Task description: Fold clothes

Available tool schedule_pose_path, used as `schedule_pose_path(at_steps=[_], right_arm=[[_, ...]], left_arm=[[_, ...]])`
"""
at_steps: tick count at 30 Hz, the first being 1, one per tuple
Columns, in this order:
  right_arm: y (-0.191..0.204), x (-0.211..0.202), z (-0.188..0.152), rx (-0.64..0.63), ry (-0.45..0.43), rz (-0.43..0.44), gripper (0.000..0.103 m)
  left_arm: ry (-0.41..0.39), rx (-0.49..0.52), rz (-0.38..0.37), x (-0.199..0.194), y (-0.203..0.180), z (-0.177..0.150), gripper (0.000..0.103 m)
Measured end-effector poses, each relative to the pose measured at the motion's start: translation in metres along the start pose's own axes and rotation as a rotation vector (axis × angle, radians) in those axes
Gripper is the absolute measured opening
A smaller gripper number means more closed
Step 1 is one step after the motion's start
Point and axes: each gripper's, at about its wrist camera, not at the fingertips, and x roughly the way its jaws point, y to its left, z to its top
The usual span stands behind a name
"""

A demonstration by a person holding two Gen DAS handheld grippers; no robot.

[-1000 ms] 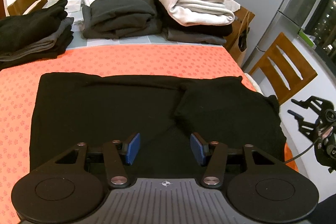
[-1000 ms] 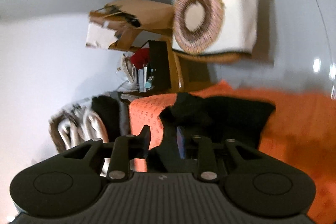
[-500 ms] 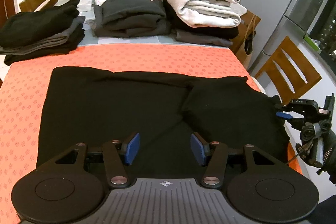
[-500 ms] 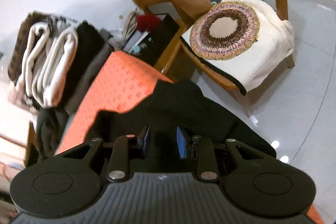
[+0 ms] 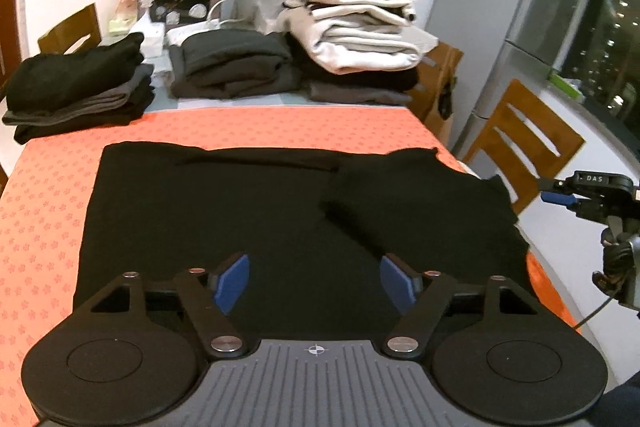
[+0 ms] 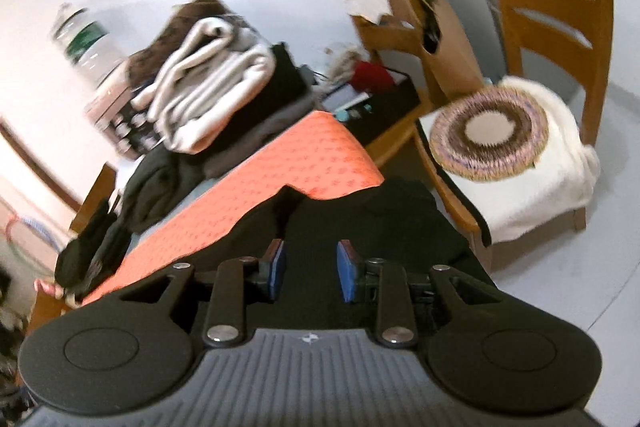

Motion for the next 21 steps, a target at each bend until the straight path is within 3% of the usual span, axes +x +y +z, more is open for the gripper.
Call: schedule_pose_path(at_steps=[6,12,15,21], right_arm=[[0.012,-0.050,-0.037,-0.078,0.022,-0.014,0.037],[0.019,-0.074,-0.063,-0.148,0.093,-0.055,0.037],[0.023,-0.072,-0.060,-0.176,0.123,-0.045,0.037],[0.030,-0.032,-0.022,-0.213,0.152,0.033,0.037]], left_arm=[[-0.036,0.029,-0.048,-0.021,-0.012,-0.034,0.083],[-0.026,-0.046,-0.080,-0.019,-0.010,-0.055,0.083],[-0.036,-0.098,-0.071,-0.007,-0.007,-0.049,0.083],[-0.079,-0.166,-0.062,0.031,-0.006,-0.013,0.082]])
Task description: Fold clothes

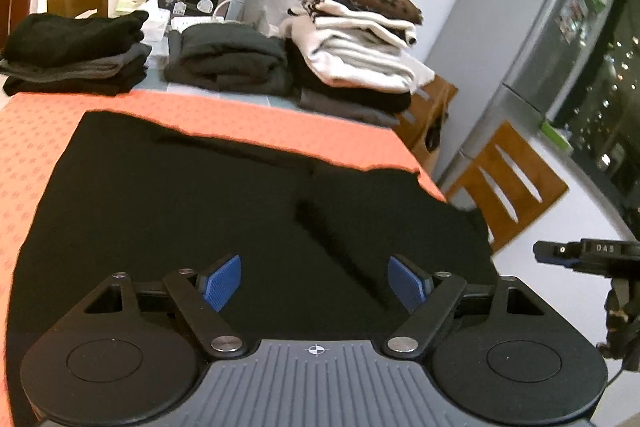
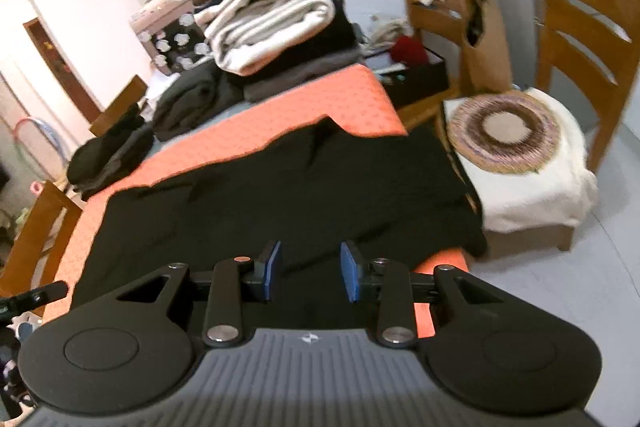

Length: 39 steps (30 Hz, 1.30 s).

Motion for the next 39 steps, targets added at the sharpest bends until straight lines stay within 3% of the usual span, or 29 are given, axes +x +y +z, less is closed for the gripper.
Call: schedule_pose_path(at_steps=[10,19,28,30,31,32,35,39], right_arm=[[-0.014,0.098,0.080,-0.058,0.060,0.147,0.037],[-0.027,0.179,0.104,-0.046,0.149,0.181,0.037],[-0.028,0.238,0.117,-0.042,0.230,0.210,0.037],[-0.026,0.244,0.120,-0.047,0.245,0.227,0.035],[-0.024,0.247,0.121,-0.052,0.258,0.235,0.023],[-0.023,0.250,0.122,-0.058,0.269,0.242,0.002],[-0.019,0.250,0.131,-0.072,0.252,0.258,0.002],[-0.018,0.255,0.154,-0.079,0.196,0.257,0.002]], left_arm=[[0.016,-0.071,0.007,0.105,-0.010,0.055,0.081],[0.122,-0.102,-0.005,0.193,-0.008,0.070,0.066],[0.188,-0.174,-0.033,0.237,0.000,0.077,0.058],[0.191,-0.205,-0.049,0.243,0.003,0.077,0.046],[0.187,-0.225,-0.062,0.245,0.005,0.077,0.025],[0.178,-0.238,-0.065,0.246,0.005,0.079,0.007],[0.089,-0.255,-0.066,0.243,0.008,0.090,0.007],[0.031,-0.246,-0.059,0.252,0.012,0.107,0.007]])
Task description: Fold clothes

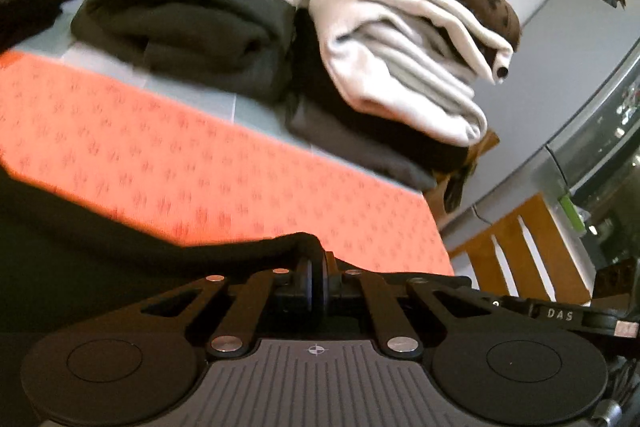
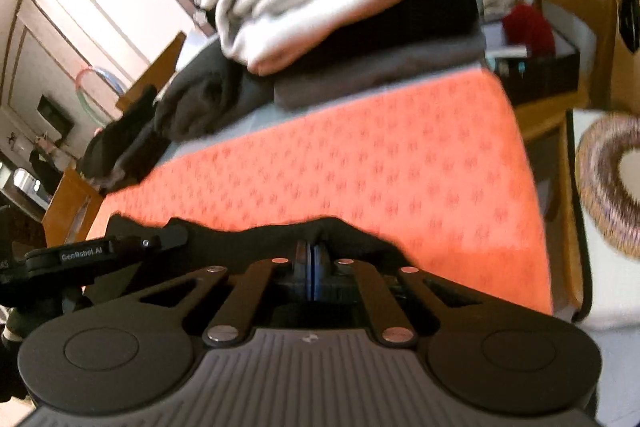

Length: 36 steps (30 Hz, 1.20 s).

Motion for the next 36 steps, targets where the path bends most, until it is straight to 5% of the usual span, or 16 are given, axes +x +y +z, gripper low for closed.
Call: schedule_pose_path(at_steps=[10,12,14,15,20,25,30,36], right_arm=[[-0.027,0.042,0.020,0.028,0.046,-0.044,0.007],[-0.027,0.040,0.019,0.024,0.052,-0.037,0.013],[-0.025,0.028,0.020,0.016,0.046,-0.026,0.034],[-0.023,0.020,0.020,0.008,0.041,-0.027,0.038],[-0.024,-0.035,0.013,-0.008,-0.007,-0.077,0.039],[-0.038,-0.086,-0.018,0.033,-0.028,-0.194,0.039],[-0.051,-0.112,-0.066,0.140,-0.030,-0.270,0.039],[-0.051,-0.116,-0.115,0.219,-0.050,-0.391,0.039]], left_arm=[[0.060,0.031,0.043,0.045,0.017,0.011,0.012],[0.066,0.027,0.024,0.041,0.018,0.014,0.022],[0.052,0.022,0.004,0.030,0.018,0.018,0.053],[0.036,0.028,0.001,0.022,0.017,0.020,0.055],[-0.036,0.070,0.051,-0.025,0.008,0.019,0.055],[0.007,0.136,0.064,-0.052,-0.010,-0.012,0.054],[0.111,0.227,0.038,-0.043,-0.026,-0.045,0.048],[0.158,0.212,0.072,-0.011,-0.019,-0.046,0.045]])
